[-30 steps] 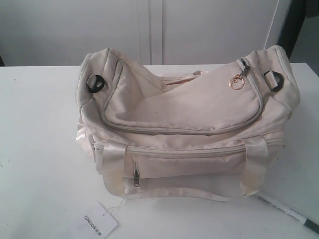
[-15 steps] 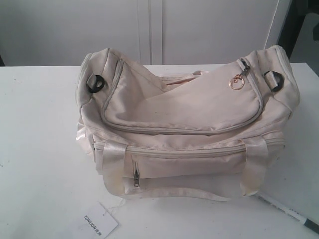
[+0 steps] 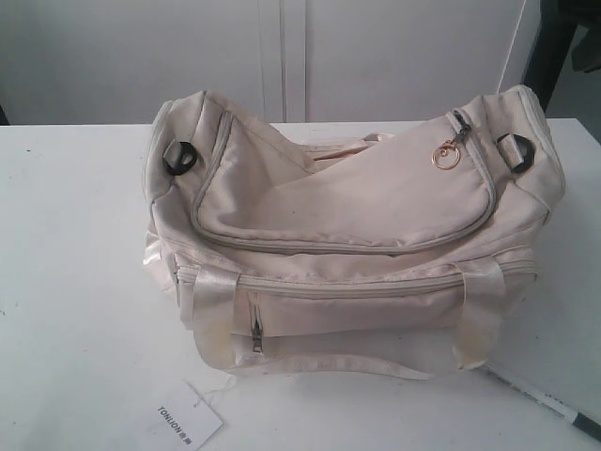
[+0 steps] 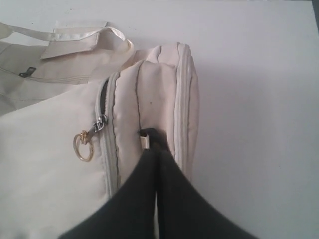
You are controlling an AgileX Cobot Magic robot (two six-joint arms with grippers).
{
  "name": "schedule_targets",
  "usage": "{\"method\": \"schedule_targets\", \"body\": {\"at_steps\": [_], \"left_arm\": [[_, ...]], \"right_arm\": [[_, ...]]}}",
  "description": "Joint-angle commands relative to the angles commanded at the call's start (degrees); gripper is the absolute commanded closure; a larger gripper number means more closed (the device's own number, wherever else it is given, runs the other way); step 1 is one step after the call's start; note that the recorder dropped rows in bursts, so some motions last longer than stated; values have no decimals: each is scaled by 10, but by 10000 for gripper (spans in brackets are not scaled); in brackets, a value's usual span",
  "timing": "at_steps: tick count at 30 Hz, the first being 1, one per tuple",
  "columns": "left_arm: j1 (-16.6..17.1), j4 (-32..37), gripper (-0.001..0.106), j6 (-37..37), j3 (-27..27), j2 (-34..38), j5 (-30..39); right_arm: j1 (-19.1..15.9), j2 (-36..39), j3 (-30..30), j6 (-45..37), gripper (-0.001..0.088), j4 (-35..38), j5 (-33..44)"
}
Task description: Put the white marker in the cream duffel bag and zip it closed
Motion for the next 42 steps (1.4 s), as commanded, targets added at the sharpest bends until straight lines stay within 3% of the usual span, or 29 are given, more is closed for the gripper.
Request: {"method": "schedule_targets", "body": {"at_steps": [9,20,31,36,42], "left_arm": [[0,0,1053,0,0,0,0],[0,0,1053,0,0,0,0],[0,0,1053,0,0,0,0],[0,0,1053,0,0,0,0],[0,0,1053,0,0,0,0]], "right_arm": [[0,49,-21,0,868,1,-3],[0,56,-28,0,868,1,8],[0,120,-31,-2,868,2,-92],[0,170,-86,-21,868,22,-65],[5,208,-139,-76,851,100,-2]]}}
